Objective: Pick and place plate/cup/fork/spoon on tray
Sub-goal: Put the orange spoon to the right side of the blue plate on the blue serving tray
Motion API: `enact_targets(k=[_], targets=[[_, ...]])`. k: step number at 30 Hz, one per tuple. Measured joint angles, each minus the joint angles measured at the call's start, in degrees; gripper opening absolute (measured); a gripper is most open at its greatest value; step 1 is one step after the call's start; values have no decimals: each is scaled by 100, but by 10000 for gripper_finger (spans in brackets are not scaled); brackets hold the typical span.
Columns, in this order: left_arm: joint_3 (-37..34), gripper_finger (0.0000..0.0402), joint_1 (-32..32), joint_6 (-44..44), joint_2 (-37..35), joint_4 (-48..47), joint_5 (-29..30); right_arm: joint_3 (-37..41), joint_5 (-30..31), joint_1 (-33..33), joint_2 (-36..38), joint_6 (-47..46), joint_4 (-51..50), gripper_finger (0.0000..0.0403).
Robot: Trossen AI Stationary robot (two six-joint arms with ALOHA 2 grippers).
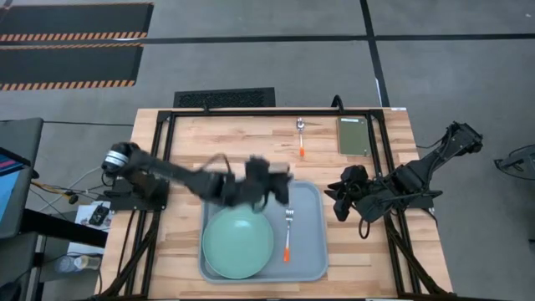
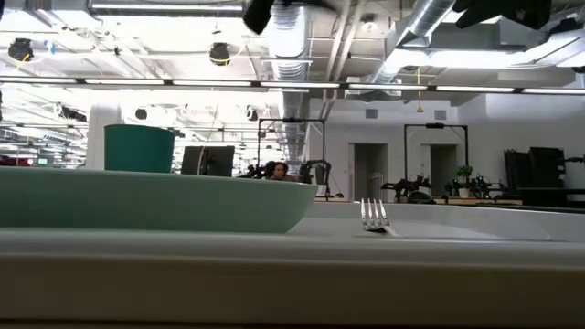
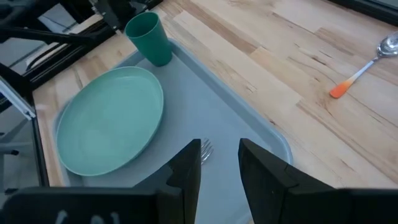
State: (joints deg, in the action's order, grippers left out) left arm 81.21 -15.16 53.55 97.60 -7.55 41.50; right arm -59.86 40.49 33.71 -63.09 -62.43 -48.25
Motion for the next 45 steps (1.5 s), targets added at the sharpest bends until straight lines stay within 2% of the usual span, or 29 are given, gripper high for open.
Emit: enact_targets(k=[2,6,8,10,13,19,22,24,28,32,36,40,45], targets=[[0,132,476,-363,-138,-323,-285,0,-3,0,-2,-121,-89,134],[-5,172,1479,-503,-157,-589,-1456,0,-4,0,-2,-438,-332,134],[0,197,1926,-617,-42,-431,-1920,0,-4,0,-1,-568,-407,134],[-15,222,2310,-640,22,-494,-2180,0,-2,0,-2,-651,-414,134],[6,253,2679,-638,251,-279,-2217,0,-2,0,-4,-661,-385,134],[1,278,2813,-710,983,176,-2106,2,26,0,-2,-663,-349,134],[309,279,2809,-728,1426,212,-1854,2,28,0,-2,-672,-343,134],[730,279,2776,-787,1818,164,-1699,2,37,0,2,-681,-324,134],[1977,279,2649,-1059,2677,-660,-1520,2,35,0,0,-768,-321,134],[3554,279,2511,-1235,3561,-1794,-684,2,35,0,0,-770,-301,134],[4698,279,2485,-1103,4307,-2431,-366,2,33,0,0,-770,-296,134],[5369,279,2529,-820,4812,-2664,-342,2,20,4,-2,-770,-298,134],[5211,279,2553,-574,4892,-2720,-359,2,20,94,-2,-770,-290,134]])
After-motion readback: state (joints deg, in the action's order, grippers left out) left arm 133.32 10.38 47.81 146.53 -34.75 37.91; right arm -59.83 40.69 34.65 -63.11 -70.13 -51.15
